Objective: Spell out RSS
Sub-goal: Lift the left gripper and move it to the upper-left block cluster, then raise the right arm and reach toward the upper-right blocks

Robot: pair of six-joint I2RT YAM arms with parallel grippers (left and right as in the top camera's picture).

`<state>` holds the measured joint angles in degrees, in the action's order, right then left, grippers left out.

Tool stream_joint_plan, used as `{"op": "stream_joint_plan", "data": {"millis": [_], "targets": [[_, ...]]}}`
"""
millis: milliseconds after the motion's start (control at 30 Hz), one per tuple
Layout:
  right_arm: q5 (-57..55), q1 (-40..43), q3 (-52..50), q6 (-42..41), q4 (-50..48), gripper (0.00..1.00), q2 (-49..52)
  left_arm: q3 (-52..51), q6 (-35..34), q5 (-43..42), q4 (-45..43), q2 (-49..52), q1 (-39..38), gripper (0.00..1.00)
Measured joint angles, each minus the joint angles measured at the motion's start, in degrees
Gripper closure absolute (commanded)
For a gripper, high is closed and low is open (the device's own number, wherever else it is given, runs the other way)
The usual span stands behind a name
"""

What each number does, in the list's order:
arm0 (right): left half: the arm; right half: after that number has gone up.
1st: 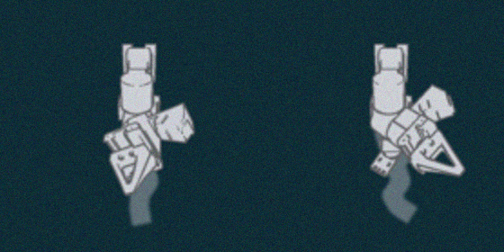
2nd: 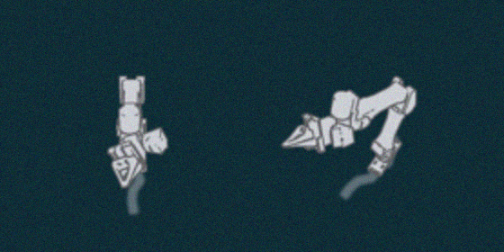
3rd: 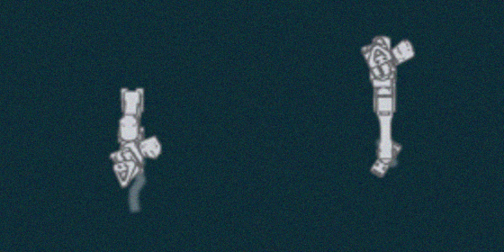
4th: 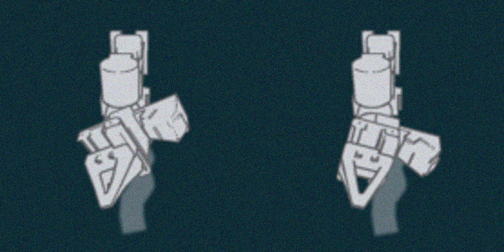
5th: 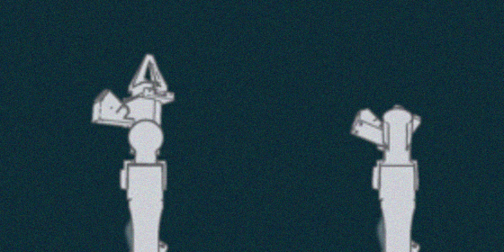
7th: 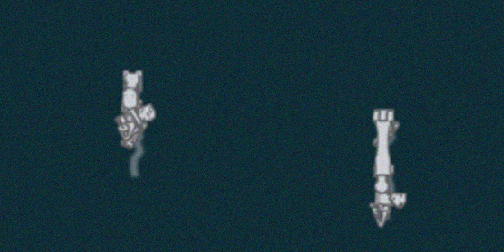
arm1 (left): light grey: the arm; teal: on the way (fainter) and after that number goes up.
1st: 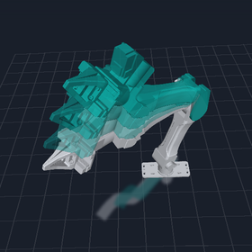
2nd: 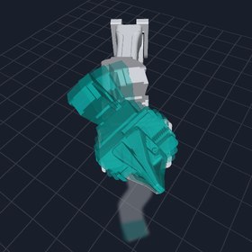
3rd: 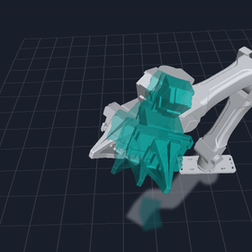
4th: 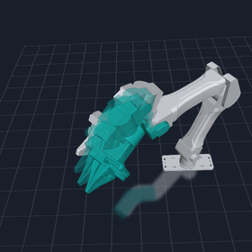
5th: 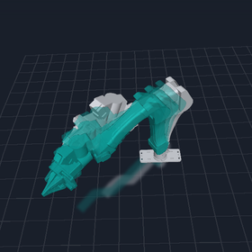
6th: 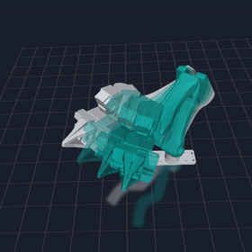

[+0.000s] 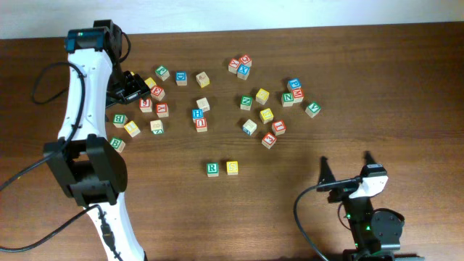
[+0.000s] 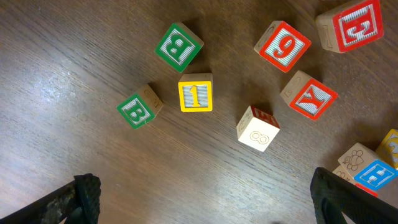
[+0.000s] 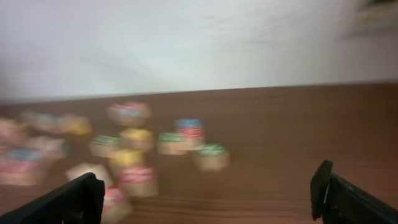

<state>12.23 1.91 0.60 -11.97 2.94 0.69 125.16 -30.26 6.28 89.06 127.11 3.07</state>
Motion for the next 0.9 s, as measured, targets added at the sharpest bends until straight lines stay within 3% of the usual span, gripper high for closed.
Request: {"op": "stream_joint_plan", "data": {"millis": [33, 67, 200, 433, 600, 700, 900], "targets": [[1.27, 0.0, 0.0, -1.29, -0.02, 0.02, 0.0, 0.0, 0.0, 0.0, -0.02, 0.0, 0.0, 0.01], [10.62, 0.04, 0.0, -10.49, -0.44, 0.02, 0.0, 0.0, 0.0, 0.0, 0.0, 0.0, 0.0, 0.01], [22.51, 0.04, 0.0, -23.34, -3.41, 0.02, 0.02, 0.0, -0.15, 0.0, 0.0, 0.0, 0.0, 0.01], [24.46, 0.04, 0.26, -31.98, -30.75, 0.02, -0.11, 0.0, -0.2, 0.02, -0.07, 0.0, 0.0, 0.01], [17.07, 0.04, 6.51, -30.82, -30.6, 0.02, 1.2, 0.0, -0.24, 0.02, -0.11, 0.0, 0.0, 0.01], [15.19, 0.04, 15.52, -25.81, -24.87, 0.02, 4.98, 0.0, -0.26, -0.02, -0.13, 0.0, 0.0, 0.01], [15.02, 0.04, 48.33, -8.96, 16.65, 0.02, 24.96, -0.02, -0.39, 0.04, -0.17, 0.0, 0.0, 0.01]]}}
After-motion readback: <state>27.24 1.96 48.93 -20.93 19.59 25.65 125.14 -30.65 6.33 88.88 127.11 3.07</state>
